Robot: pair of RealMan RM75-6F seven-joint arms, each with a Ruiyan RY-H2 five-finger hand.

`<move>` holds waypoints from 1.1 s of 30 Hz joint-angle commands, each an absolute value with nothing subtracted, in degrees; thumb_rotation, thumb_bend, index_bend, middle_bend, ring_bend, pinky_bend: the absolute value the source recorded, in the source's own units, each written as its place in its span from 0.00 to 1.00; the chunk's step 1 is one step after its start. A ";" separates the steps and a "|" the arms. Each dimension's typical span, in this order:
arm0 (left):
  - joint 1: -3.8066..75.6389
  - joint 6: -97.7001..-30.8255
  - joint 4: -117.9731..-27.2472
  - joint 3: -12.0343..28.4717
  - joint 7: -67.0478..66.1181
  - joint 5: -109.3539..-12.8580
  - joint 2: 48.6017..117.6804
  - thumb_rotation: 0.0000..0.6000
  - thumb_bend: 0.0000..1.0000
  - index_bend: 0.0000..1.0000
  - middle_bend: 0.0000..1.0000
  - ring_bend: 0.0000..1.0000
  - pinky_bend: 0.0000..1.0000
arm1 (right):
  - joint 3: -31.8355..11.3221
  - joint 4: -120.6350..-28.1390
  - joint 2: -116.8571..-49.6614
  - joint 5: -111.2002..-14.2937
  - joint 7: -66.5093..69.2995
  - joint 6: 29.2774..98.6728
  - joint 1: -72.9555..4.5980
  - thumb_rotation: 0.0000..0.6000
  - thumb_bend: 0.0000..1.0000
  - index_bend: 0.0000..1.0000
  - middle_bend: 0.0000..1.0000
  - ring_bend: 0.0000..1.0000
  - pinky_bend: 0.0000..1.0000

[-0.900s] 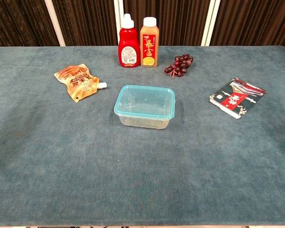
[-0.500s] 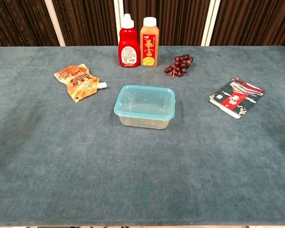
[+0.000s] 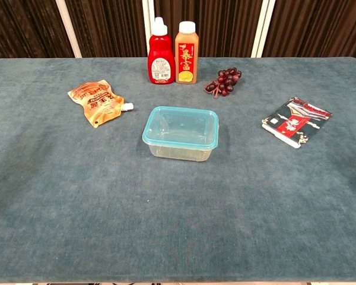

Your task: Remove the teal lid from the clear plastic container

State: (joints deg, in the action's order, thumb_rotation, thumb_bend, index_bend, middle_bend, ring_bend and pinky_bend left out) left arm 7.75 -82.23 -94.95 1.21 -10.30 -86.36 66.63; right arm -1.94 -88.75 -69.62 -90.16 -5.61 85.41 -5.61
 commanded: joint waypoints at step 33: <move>46.08 -57.62 -100.36 18.24 -47.43 -34.87 89.06 1.00 0.00 0.00 0.00 0.00 0.00 | -3.21 -89.35 -70.88 -85.65 -5.68 82.76 -5.99 1.00 0.19 0.00 0.00 0.00 0.00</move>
State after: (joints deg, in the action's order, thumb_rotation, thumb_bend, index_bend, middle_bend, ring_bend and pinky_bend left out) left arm 41.78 -57.96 -103.03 16.82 -43.58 -39.91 85.31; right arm -3.06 -89.35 -70.81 -85.95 -5.79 82.97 -5.92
